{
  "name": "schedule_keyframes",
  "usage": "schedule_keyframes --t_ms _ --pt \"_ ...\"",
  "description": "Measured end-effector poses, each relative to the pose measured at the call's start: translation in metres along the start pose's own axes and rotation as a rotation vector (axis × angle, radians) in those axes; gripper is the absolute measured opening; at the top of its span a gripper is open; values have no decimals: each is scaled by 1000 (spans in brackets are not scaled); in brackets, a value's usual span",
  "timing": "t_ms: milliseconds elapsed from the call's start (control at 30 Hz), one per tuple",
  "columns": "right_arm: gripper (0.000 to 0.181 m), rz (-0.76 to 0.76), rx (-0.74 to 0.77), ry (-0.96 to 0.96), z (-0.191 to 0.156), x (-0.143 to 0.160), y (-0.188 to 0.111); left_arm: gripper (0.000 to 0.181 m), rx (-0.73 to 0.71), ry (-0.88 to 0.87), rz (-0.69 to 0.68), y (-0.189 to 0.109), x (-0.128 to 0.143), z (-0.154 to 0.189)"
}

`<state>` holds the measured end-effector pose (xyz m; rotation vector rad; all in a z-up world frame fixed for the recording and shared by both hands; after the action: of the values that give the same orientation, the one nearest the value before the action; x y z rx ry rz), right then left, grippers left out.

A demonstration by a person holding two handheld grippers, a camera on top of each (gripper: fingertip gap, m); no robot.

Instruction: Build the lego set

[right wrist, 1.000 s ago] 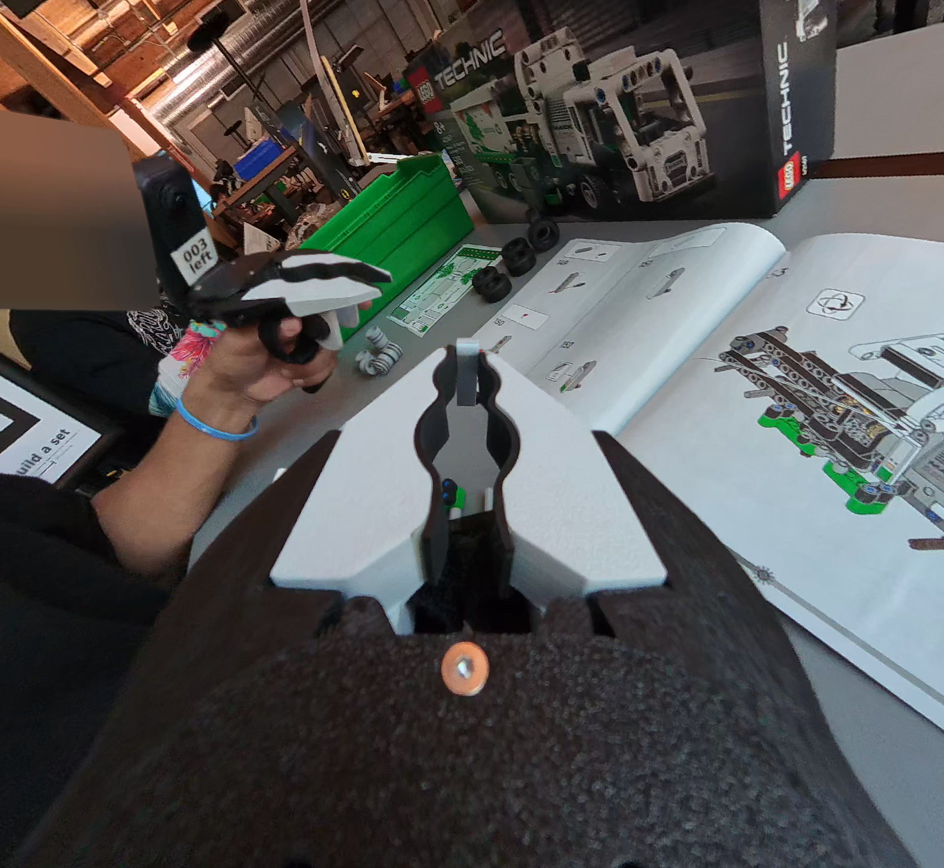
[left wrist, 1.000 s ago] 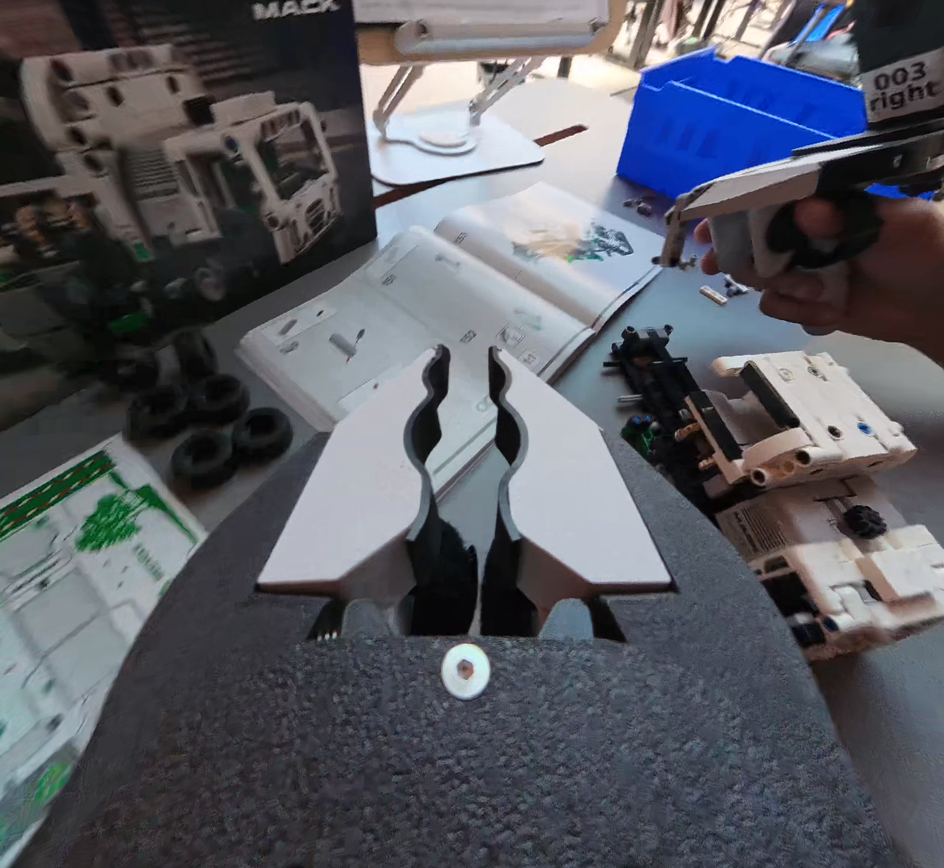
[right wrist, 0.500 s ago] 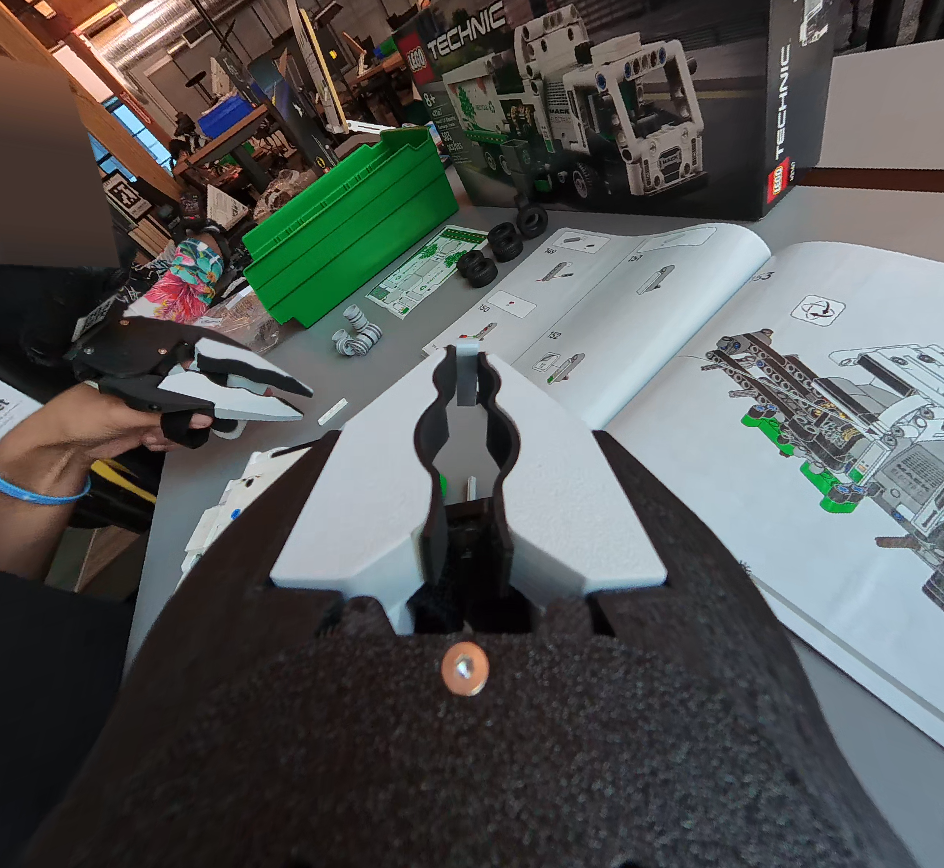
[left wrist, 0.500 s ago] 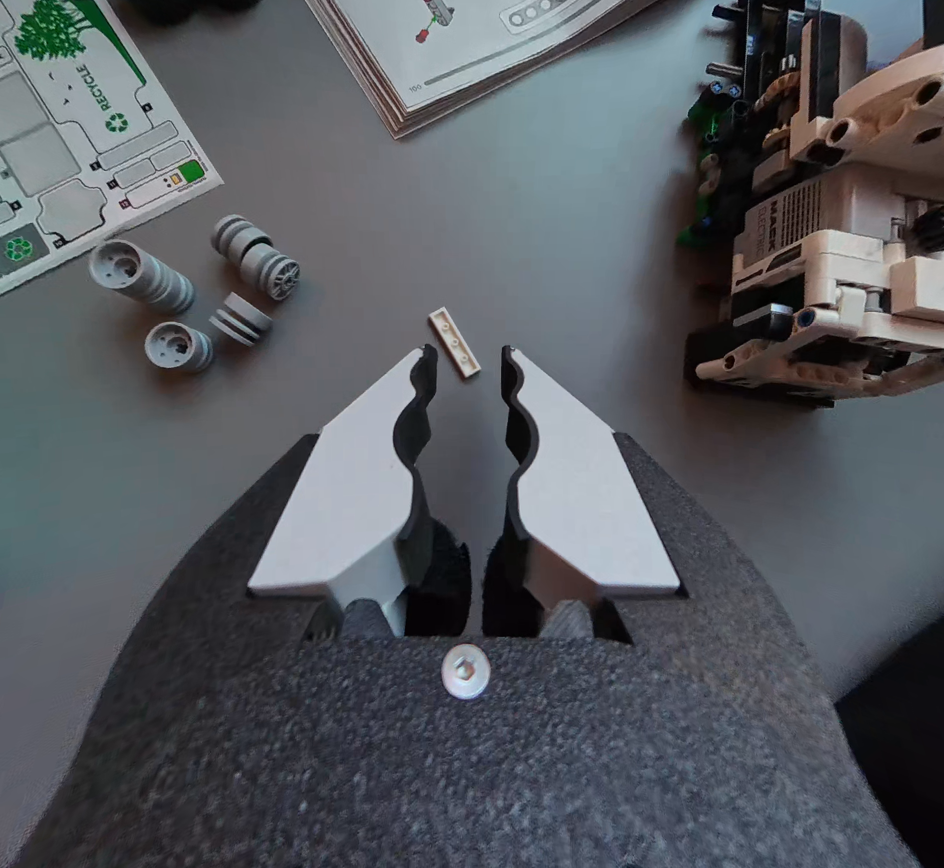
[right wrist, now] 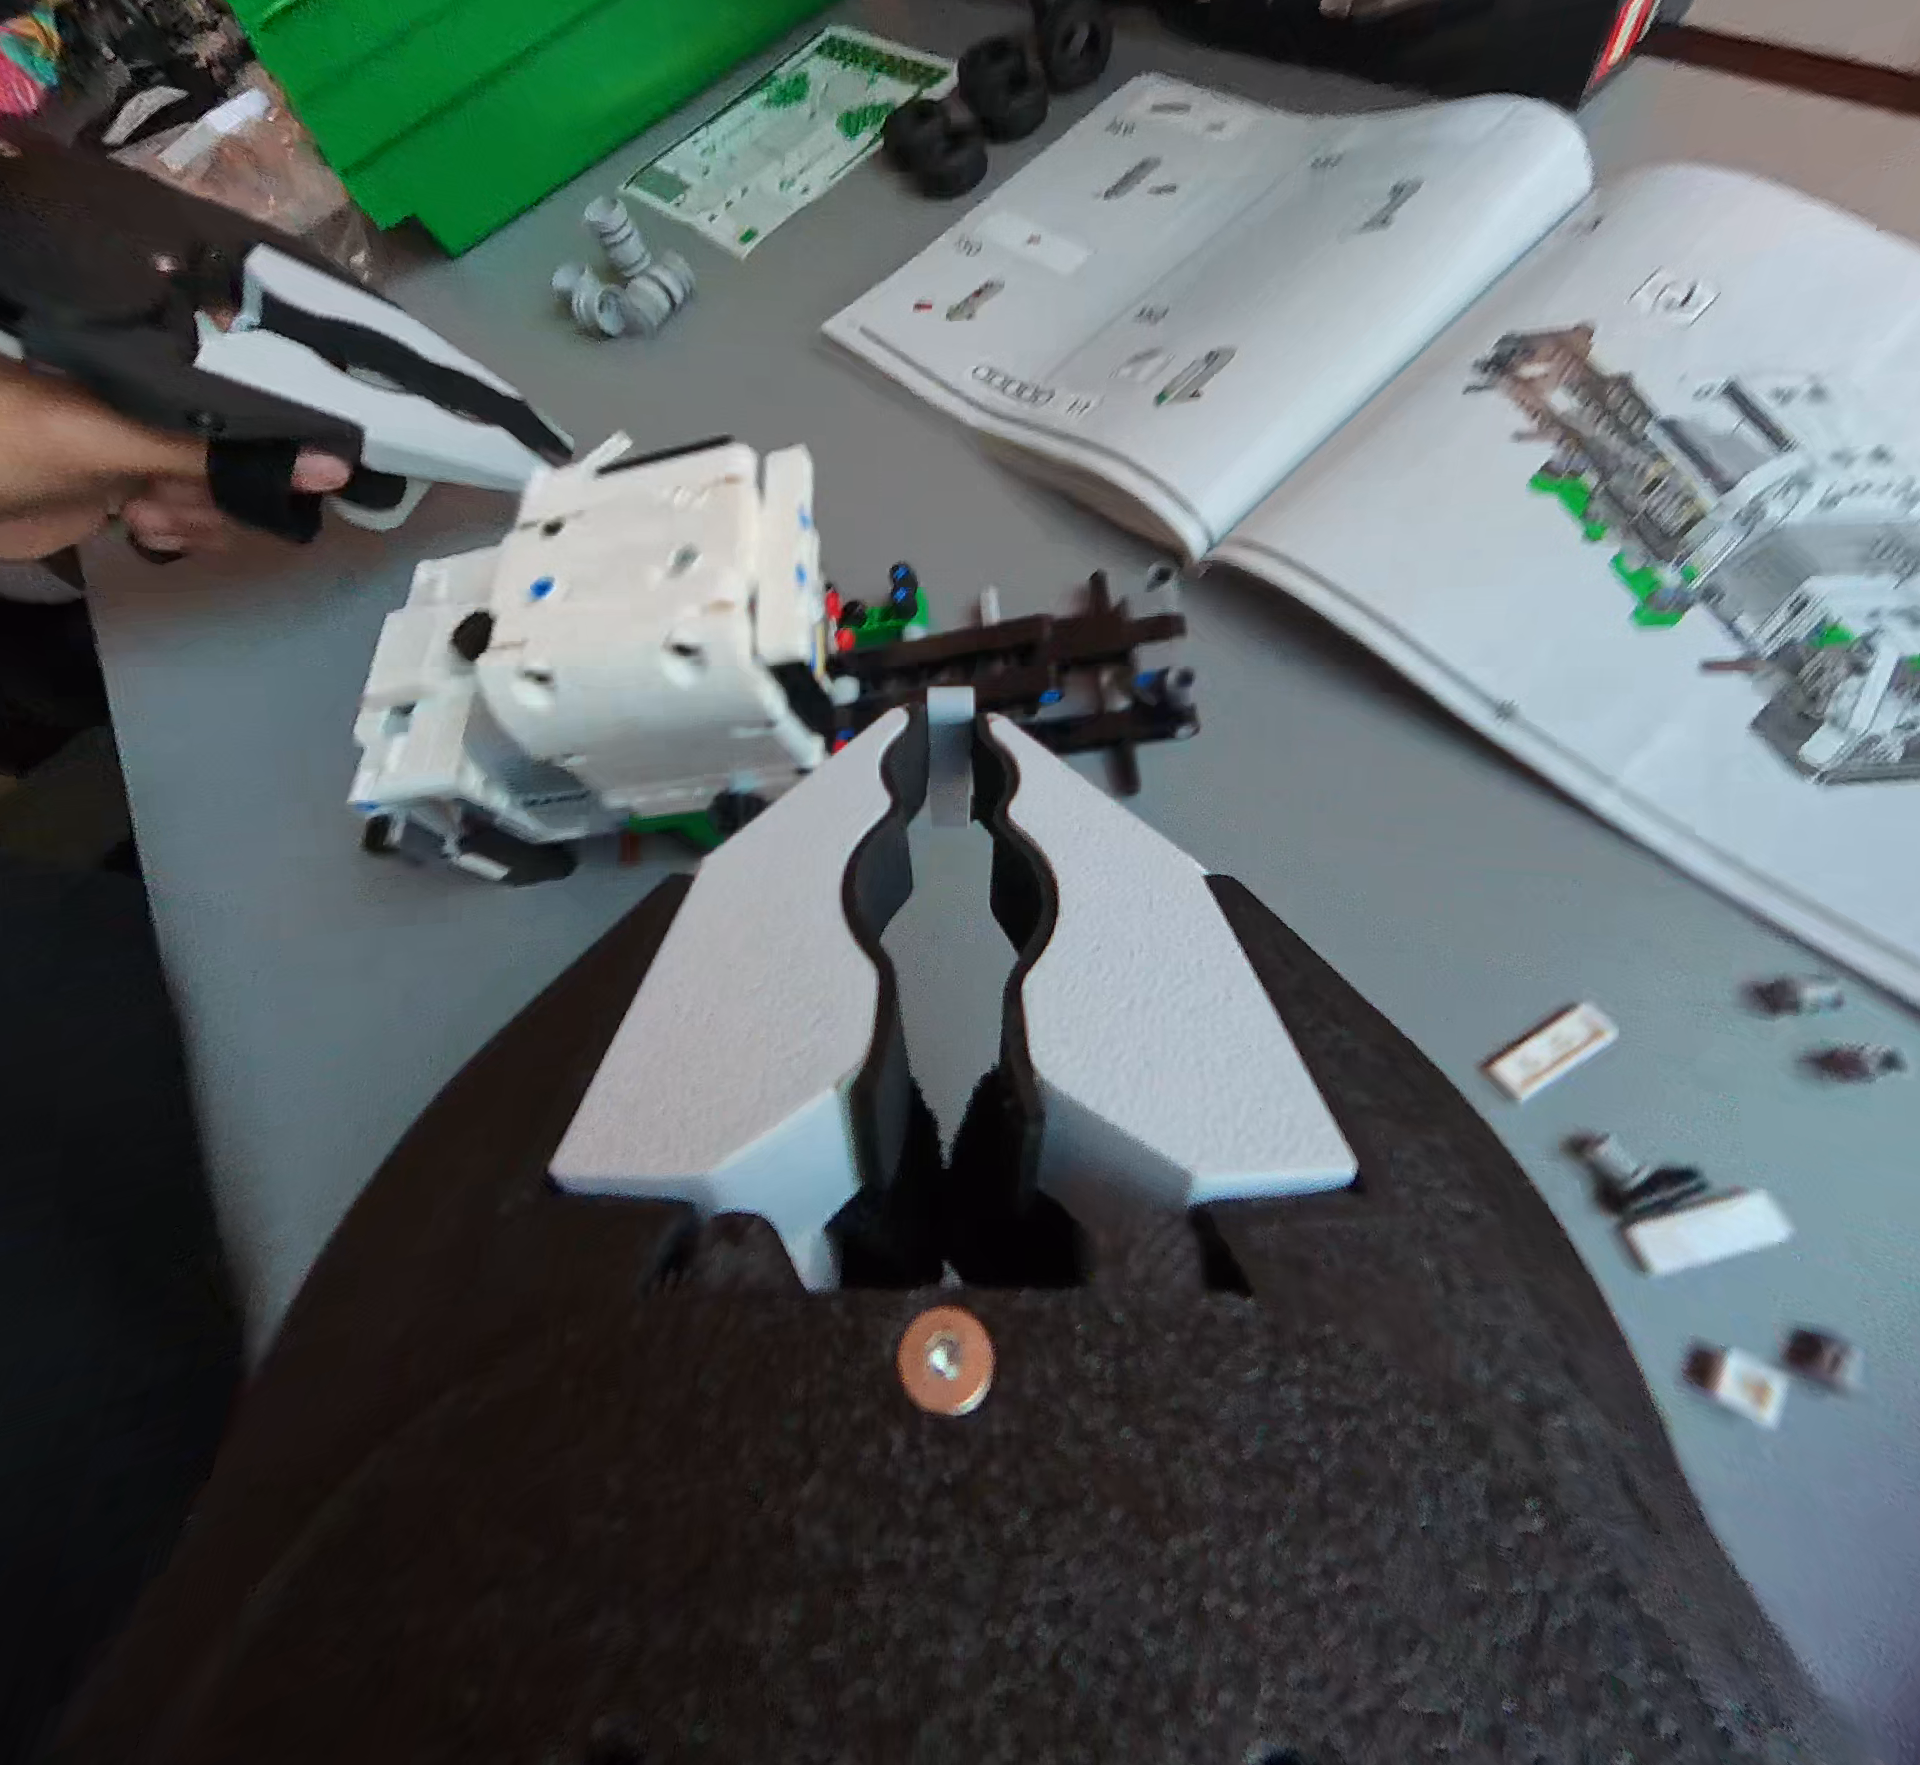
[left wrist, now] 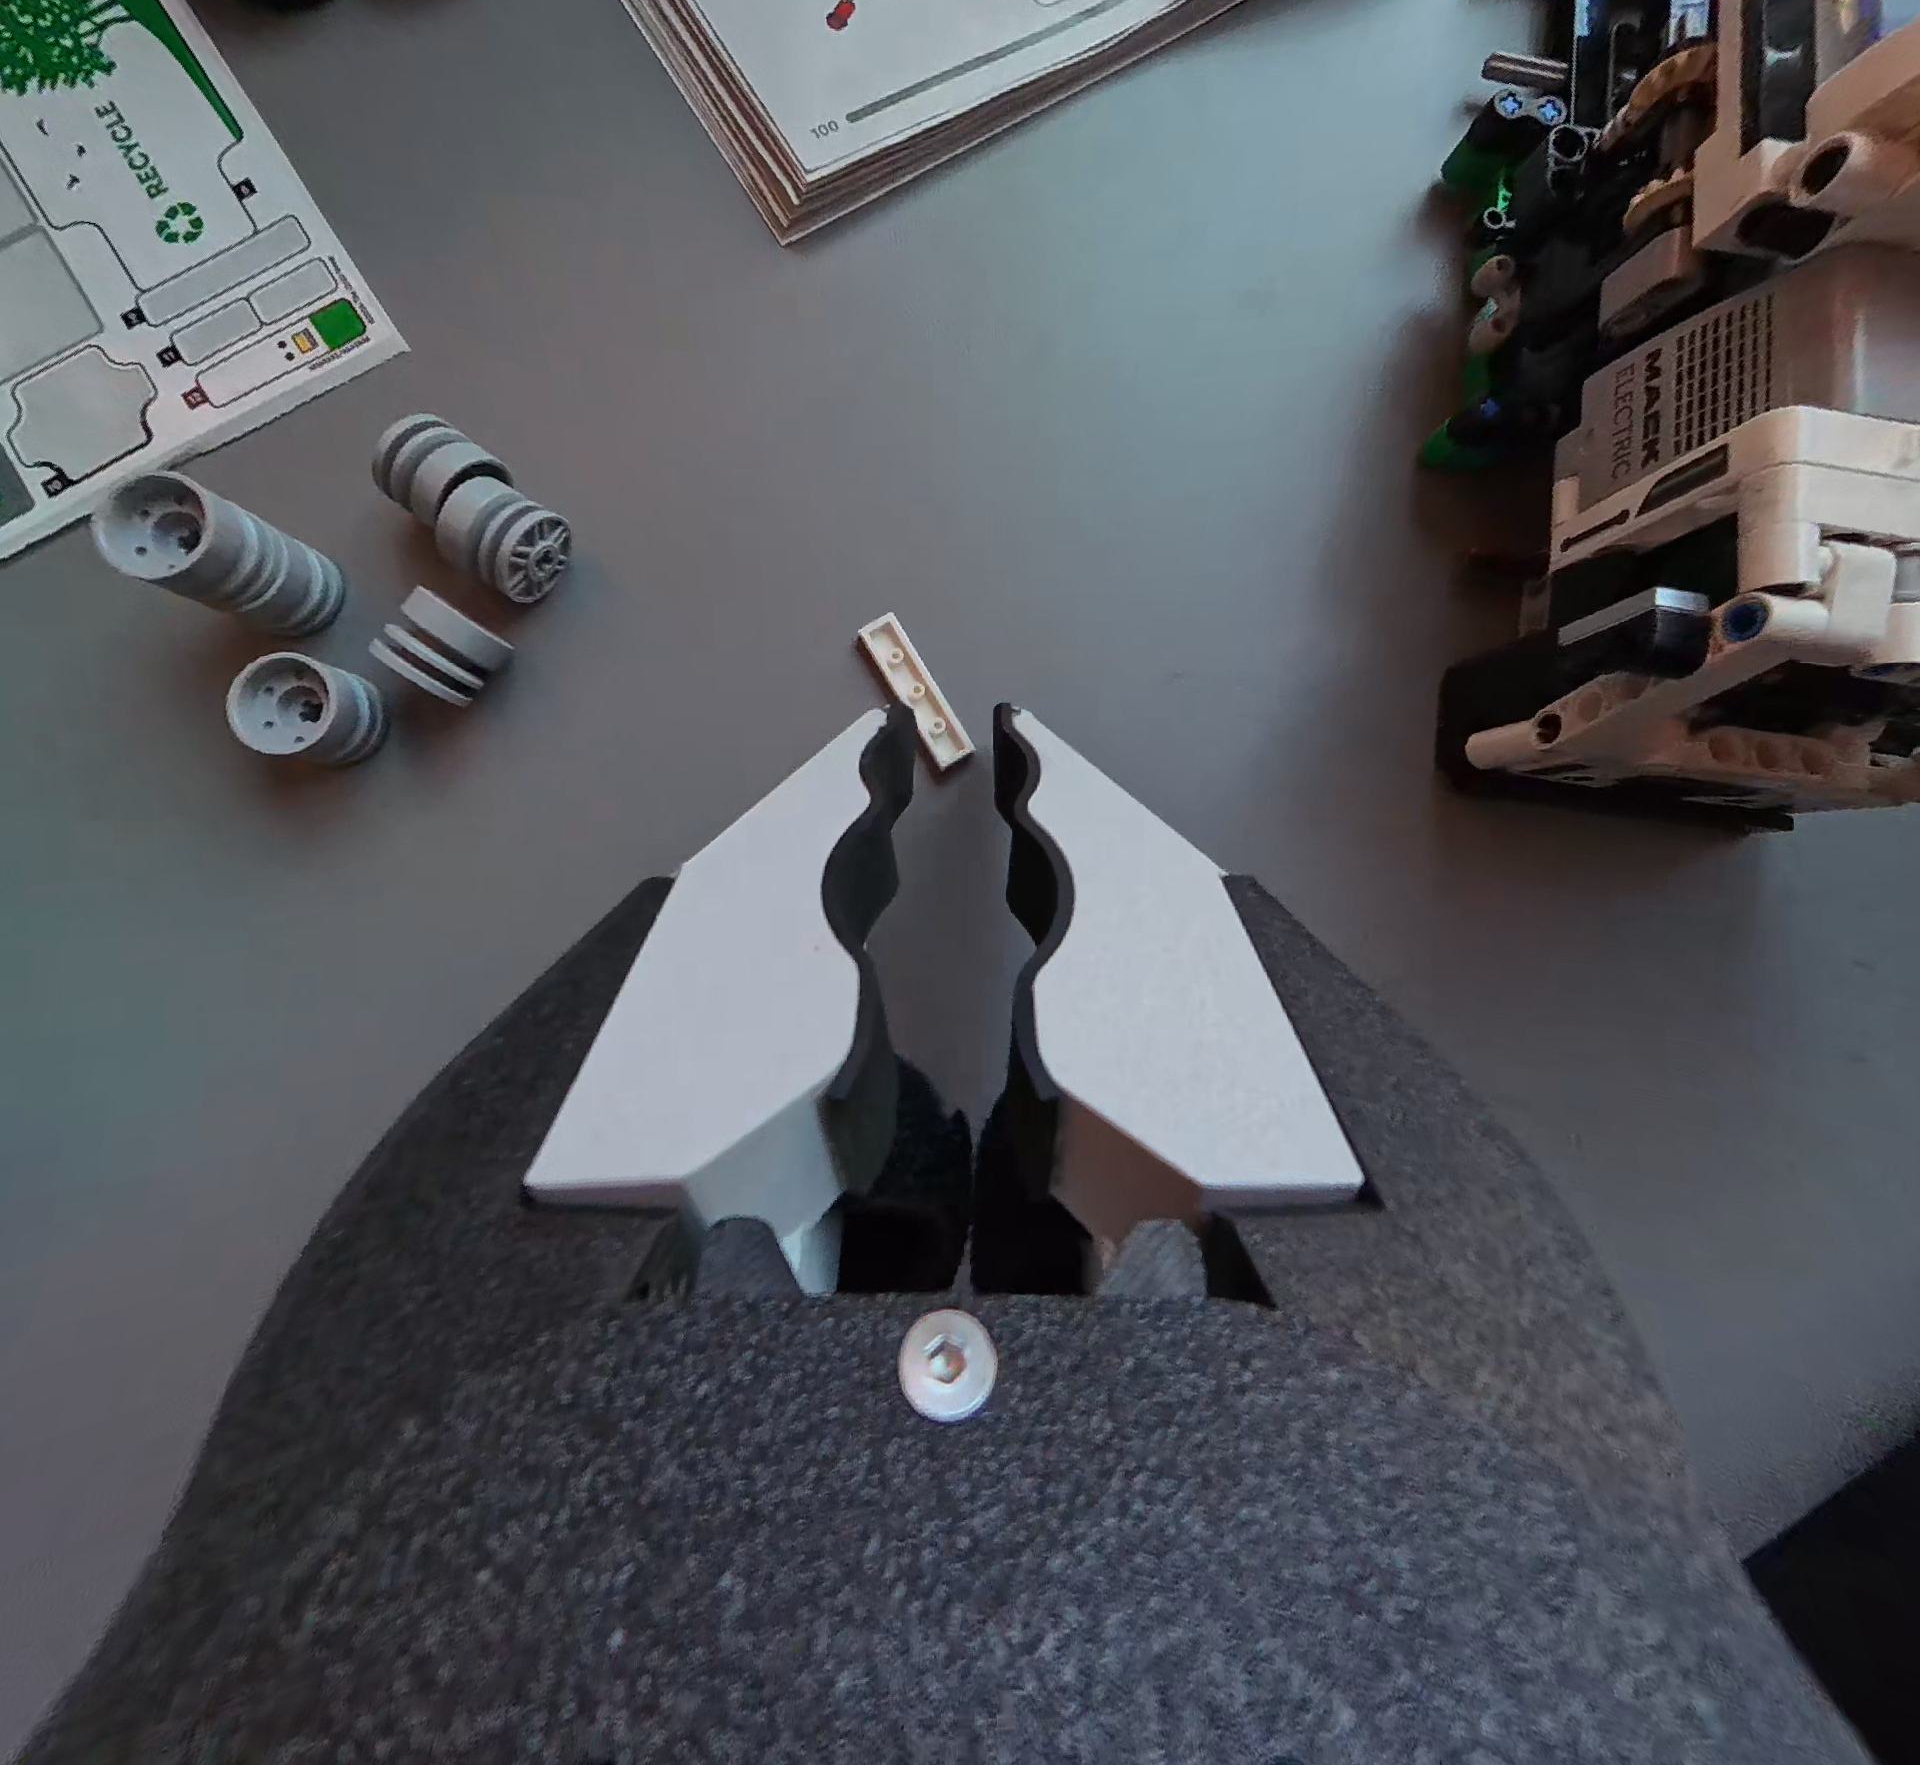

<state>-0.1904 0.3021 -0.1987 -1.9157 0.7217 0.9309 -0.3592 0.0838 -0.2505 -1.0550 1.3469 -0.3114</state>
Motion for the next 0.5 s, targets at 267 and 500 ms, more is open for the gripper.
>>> schedule_keyframes --t_ms 267,500 --pt "7 -244 -81 212 -65 56 -7 7 -16 37 42 5 4 3" --pt "7 -681 39 90 -81 69 -21 7 -24 102 125 -10 8 11"
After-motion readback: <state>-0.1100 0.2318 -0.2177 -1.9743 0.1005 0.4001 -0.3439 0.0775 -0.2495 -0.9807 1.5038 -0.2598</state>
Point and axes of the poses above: each gripper's, where its closed fingertips meet, y out along the fingers, x out of its underside, z = x × y across the jaws, the point moved 4 cm from there along -y, back along the fingers, and after that the axes turned 14 degrees about -x, right-handed, at the moved point
